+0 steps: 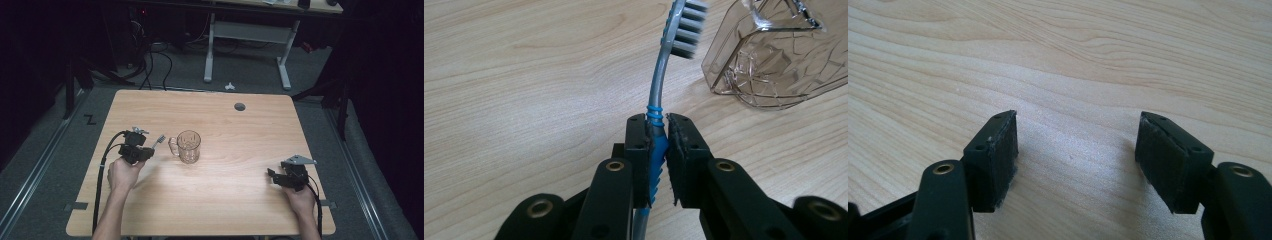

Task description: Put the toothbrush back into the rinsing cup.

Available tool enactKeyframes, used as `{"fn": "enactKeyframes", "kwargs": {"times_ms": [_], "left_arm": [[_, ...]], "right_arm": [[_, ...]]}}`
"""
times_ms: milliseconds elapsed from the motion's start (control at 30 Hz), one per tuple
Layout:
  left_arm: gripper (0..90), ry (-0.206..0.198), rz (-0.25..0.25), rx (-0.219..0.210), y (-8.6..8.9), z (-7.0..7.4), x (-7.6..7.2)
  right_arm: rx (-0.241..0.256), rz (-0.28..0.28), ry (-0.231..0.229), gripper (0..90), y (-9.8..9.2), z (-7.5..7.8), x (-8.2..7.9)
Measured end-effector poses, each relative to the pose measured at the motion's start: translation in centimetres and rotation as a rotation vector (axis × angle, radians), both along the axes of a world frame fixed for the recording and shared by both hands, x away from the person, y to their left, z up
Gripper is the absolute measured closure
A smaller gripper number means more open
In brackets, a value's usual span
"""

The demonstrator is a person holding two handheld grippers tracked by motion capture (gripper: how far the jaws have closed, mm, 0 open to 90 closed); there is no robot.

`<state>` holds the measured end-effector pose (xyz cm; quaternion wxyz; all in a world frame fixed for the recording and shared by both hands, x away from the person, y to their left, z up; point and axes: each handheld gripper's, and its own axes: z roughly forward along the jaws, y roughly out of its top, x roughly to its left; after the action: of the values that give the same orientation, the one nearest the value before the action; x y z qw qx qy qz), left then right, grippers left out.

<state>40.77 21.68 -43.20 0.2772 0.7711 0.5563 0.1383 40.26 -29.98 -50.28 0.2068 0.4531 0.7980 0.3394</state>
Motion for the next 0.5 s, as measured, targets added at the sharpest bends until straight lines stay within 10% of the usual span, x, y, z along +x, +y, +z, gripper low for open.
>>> {"fn": "enactKeyframes", "kwargs": {"times_ms": [500], "left_arm": [[80.1,-0.094,-0.020,-0.070,-0.1,1.8,-1.7]], "right_arm": [[0.000,-0.001,0.000,34.0,0.0,0.0,0.0]]}}
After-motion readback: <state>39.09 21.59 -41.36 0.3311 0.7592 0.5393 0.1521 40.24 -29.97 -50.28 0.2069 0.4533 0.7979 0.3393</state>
